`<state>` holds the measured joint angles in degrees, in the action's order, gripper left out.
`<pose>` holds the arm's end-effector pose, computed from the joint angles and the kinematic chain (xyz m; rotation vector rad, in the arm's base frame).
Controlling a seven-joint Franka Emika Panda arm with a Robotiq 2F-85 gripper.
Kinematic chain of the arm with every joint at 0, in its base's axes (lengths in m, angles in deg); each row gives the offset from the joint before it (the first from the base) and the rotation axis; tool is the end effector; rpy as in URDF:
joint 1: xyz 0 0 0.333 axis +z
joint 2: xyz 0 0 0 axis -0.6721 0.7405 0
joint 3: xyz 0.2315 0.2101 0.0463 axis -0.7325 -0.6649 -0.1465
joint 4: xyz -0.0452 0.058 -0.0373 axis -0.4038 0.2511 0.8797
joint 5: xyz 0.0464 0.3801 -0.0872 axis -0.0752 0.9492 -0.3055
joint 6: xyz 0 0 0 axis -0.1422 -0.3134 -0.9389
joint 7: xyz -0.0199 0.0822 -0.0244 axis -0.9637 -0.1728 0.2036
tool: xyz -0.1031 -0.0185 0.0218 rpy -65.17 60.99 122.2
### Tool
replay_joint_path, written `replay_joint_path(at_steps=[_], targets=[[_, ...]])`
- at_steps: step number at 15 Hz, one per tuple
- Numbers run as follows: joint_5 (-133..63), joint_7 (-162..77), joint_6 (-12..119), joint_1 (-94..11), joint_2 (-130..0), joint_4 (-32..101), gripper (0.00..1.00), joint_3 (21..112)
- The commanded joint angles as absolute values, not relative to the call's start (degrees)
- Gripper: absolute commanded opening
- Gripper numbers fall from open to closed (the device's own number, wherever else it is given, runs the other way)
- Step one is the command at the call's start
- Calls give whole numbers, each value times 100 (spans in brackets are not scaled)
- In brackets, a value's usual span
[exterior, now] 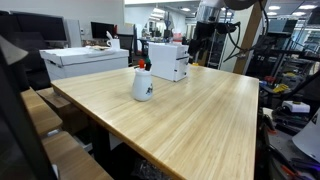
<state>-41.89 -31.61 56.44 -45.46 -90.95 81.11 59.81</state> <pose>0.4802 -0.0033 0.3830 3.0107 -0.2286 0.2325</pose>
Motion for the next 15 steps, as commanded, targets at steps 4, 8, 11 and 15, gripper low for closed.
replay_joint_path(at_steps=[4, 8, 11, 15], targets=[[-4039, -3191, 5797, -4531, -8774, 7838, 100, 6169], [-4067, -3304, 5786, -4523, -8636, 7686, 100, 6247], [-4036, -3482, 5839, -4520, -8564, 7618, 100, 6302], [-3875, -3736, 5925, -4528, -8422, 7546, 100, 6394]])
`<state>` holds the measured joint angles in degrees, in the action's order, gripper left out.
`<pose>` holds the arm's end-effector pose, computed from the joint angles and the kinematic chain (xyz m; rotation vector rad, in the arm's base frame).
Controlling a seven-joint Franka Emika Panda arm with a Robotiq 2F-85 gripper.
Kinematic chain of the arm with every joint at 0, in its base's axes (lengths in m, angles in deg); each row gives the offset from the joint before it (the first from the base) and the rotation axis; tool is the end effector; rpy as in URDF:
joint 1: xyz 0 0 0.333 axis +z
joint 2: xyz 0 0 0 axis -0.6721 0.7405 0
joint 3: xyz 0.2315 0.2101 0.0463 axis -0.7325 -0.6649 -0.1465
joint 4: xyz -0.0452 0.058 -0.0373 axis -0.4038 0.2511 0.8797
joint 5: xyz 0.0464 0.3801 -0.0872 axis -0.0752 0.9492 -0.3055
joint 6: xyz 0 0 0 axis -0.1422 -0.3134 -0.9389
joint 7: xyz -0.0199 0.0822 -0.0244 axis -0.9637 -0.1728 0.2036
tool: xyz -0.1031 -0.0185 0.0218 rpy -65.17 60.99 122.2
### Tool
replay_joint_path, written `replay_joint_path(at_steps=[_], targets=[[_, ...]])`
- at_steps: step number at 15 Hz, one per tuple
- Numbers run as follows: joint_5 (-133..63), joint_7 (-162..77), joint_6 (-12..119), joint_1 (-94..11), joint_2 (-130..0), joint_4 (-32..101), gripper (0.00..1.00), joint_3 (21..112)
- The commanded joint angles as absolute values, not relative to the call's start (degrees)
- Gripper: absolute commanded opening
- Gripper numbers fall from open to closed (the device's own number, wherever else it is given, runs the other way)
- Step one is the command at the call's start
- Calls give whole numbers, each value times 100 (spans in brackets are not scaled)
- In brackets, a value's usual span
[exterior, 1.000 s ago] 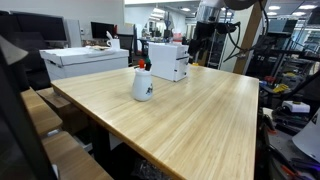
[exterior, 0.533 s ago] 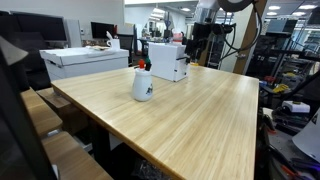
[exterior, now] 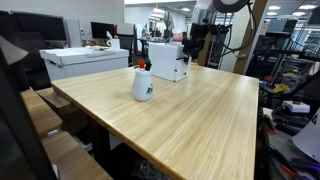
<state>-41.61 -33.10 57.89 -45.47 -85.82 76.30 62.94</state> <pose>0.5090 -0.0308 0.3792 3.0147 -0.2748 0.2551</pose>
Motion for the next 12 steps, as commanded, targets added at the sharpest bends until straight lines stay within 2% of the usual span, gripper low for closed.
replay_joint_path(at_steps=[1, 11, 12], targets=[[-3815, -3821, 5938, -4522, -8368, 7530, 100, 6410], [-3902, -3877, 6120, -4522, -7989, 7304, 100, 6457], [-3883, -3895, 6112, -4522, -7973, 7284, 89, 6460]])
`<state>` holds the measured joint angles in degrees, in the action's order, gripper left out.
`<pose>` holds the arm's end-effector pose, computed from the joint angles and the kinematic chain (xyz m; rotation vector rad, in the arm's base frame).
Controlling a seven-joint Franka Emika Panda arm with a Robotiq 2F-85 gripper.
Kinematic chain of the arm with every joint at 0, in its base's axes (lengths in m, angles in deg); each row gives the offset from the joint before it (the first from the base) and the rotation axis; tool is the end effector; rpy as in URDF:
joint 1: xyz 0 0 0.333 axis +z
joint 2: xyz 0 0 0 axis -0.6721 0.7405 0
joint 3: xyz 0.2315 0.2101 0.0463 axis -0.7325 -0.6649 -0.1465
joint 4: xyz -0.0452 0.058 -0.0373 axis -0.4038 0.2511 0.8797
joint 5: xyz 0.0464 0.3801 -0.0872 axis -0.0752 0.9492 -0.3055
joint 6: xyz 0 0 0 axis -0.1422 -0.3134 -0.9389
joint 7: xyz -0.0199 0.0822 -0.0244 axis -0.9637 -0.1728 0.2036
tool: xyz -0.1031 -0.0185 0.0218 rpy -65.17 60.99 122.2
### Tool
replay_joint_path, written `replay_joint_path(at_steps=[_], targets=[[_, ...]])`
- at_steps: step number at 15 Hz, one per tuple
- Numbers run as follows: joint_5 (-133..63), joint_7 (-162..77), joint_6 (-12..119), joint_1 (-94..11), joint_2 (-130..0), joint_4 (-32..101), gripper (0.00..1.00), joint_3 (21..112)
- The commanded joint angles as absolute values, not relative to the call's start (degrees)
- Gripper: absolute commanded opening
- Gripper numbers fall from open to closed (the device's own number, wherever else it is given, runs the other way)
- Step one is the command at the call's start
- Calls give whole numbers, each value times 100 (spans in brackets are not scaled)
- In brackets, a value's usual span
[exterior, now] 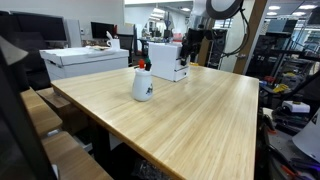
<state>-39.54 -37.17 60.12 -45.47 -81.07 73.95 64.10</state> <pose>0.5264 -0.0417 0.3585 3.0408 -0.2328 0.2430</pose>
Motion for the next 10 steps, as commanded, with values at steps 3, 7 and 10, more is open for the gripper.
replay_joint_path(at_steps=[3, 7, 10], targets=[[-3853, -3891, 6121, -4521, -7937, 7265, 64, 6463], [-3853, -3861, 6225, -4509, -7966, 7353, 38, 6455], [-3956, -3753, 6295, -4484, -7994, 7407, 20, 6446]])
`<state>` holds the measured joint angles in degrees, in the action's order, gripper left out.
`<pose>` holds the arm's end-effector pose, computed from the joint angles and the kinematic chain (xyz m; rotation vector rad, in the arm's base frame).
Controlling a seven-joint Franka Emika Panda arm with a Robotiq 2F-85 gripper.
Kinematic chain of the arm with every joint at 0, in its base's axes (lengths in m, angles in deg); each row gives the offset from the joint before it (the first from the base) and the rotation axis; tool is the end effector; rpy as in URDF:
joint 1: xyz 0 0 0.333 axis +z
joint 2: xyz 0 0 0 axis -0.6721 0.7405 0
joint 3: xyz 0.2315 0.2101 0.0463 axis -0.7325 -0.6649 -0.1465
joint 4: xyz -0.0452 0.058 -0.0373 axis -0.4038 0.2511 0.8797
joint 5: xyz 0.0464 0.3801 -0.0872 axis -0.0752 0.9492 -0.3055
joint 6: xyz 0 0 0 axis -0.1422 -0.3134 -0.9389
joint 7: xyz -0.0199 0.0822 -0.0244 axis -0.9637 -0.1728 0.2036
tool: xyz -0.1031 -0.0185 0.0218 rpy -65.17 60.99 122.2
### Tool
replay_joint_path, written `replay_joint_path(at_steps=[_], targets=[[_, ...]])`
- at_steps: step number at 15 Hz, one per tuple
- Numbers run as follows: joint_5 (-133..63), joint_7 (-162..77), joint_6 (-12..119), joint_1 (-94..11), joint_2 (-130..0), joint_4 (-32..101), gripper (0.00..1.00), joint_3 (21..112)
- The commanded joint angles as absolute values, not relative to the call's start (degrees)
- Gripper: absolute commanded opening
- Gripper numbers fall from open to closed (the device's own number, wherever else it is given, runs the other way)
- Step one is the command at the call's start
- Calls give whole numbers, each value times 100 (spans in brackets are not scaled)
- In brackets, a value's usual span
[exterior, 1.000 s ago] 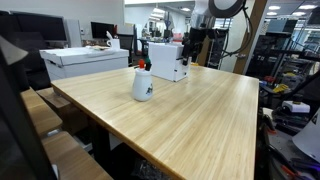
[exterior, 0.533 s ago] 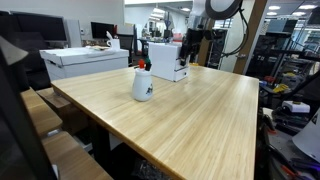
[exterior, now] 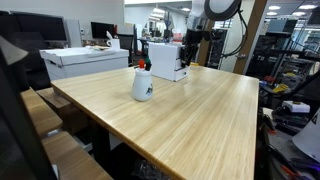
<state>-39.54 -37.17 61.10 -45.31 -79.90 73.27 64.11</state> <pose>0.5320 -0.0404 0.3547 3.0415 -0.2269 0.2562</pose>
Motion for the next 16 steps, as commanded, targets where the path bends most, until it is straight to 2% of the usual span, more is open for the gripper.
replay_joint_path(at_steps=[1, 2, 5, 7, 16], targets=[[-4003, -3685, 6298, -4471, -8012, 7425, 16, 6444], [-4012, -3671, 6313, -4461, -8023, 7441, 10, 6442], [-4102, -3544, 6268, -4432, -8063, 7490, 5, 6434], [-4209, -3374, 6222, -4415, -8103, 7542, 9, 6427], [-4487, -2693, 6541, -4355, -8518, 8240, 9, 6352]])
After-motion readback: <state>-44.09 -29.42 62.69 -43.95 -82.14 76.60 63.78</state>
